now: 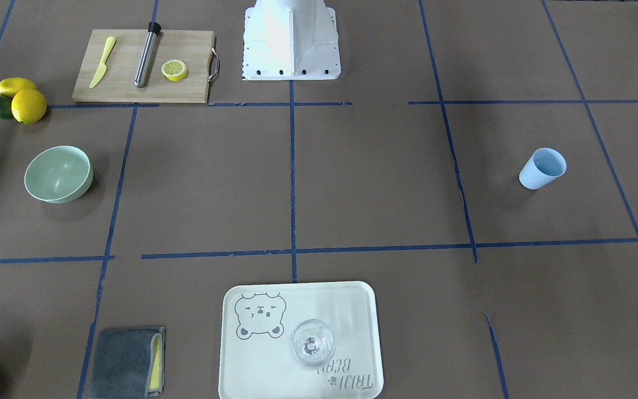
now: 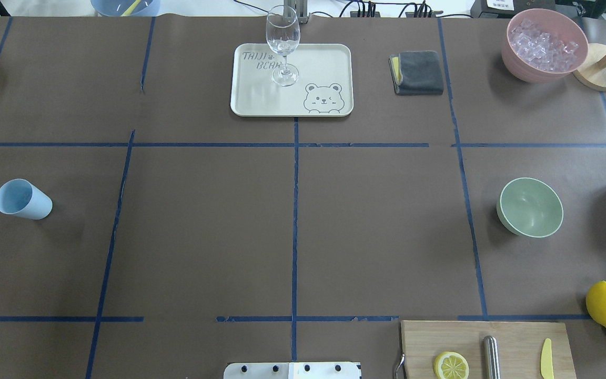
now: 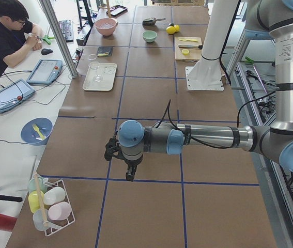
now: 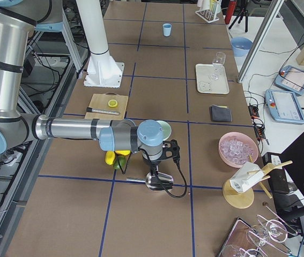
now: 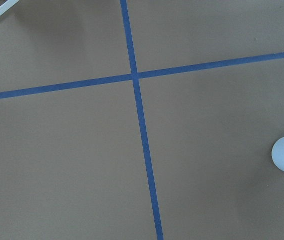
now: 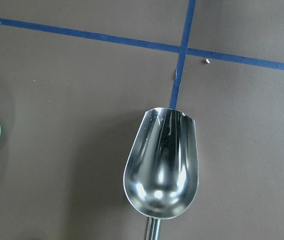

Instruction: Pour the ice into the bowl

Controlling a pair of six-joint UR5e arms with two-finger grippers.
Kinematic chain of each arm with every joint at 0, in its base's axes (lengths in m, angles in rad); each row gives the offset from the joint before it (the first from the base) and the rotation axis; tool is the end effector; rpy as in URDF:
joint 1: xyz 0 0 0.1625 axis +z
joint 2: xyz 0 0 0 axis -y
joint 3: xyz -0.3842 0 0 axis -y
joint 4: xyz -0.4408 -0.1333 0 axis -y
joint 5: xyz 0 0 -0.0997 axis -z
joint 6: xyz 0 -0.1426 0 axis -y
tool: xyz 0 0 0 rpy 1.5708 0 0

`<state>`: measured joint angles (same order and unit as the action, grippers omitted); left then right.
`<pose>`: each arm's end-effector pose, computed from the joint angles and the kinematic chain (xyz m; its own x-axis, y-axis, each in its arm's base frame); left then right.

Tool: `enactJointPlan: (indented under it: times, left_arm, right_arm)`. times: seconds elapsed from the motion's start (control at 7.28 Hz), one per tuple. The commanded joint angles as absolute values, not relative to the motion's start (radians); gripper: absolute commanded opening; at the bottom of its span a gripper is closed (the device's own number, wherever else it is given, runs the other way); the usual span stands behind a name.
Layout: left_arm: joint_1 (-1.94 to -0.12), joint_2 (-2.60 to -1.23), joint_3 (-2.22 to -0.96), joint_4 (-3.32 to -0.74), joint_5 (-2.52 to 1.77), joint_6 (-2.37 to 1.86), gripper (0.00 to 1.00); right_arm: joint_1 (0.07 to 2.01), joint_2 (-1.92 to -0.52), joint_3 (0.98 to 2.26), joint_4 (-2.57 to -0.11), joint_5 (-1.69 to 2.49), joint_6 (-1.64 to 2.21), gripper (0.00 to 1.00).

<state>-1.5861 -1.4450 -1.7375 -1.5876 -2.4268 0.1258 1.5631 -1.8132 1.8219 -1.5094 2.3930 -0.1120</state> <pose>-0.0332 -0.4967 0.6132 0.6528 0.1585 -0.7408 -0.0672 0.9861 0.1518 0.0253 -0.4550 0.6215 0.6751 -0.1677 0.7184 0.0836 0.9849 0.1513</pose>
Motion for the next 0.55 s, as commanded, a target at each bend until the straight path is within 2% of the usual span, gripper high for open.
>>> enactJointPlan:
  times: [0.0,0.41]
  left_arm:
    - [-1.586,-1.448,-1.738,-1.6,-2.425,0.129,1.0]
    - [-1.586,-1.448,-1.736,-1.603,-2.427,0.127,1.0]
  right_arm:
    - [1.562,-1.812,1.822,-1.509,2.393,-0.112,1.0]
    - [1.562,-1.812,1.821,-1.508,2.387,-0.115,1.0]
